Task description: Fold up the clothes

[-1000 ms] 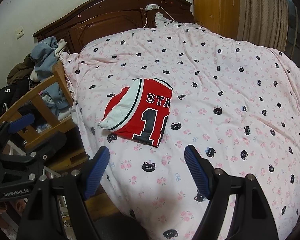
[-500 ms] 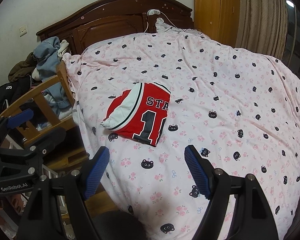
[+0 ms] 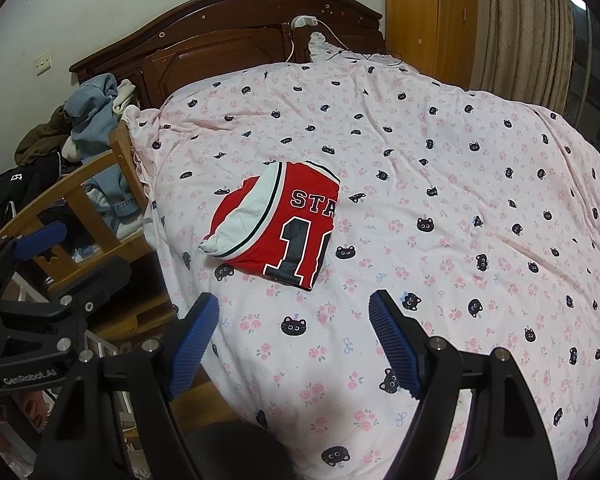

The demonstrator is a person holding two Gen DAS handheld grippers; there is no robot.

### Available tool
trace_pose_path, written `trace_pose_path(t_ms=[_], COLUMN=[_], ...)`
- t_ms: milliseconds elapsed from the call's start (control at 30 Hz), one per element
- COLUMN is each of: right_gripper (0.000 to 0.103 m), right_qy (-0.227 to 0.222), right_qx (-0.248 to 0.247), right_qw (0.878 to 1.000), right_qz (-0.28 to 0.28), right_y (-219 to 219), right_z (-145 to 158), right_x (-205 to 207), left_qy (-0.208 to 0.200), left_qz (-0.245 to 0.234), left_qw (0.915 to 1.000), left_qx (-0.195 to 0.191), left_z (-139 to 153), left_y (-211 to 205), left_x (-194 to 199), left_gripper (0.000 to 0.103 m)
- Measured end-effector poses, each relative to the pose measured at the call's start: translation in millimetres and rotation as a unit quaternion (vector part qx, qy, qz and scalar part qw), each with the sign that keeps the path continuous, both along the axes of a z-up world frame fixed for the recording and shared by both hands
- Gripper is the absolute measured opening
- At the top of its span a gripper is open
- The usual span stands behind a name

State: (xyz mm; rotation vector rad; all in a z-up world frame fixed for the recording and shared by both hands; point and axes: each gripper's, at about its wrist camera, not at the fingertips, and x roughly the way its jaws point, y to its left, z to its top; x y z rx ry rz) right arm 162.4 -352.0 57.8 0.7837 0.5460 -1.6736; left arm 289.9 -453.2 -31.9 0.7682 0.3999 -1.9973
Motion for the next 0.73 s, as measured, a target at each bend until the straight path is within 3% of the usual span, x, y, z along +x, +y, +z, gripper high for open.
trace_pose_path(t_ms=[733], right_gripper=[0.079], right_qy=[-0.002], right_qx=[0.003], right_qw=[1.000], right_qz=[-0.002], right_y=[2.3], right_z=[-3.1], right_x=[-1.4], left_qy=[0.015], left_qz=[-0.006], left_qw=[0.9999], left_qx=[-0.005], left_z=[2.3], left_y=[1.9], left_x=[1.7], left_gripper=[0.102])
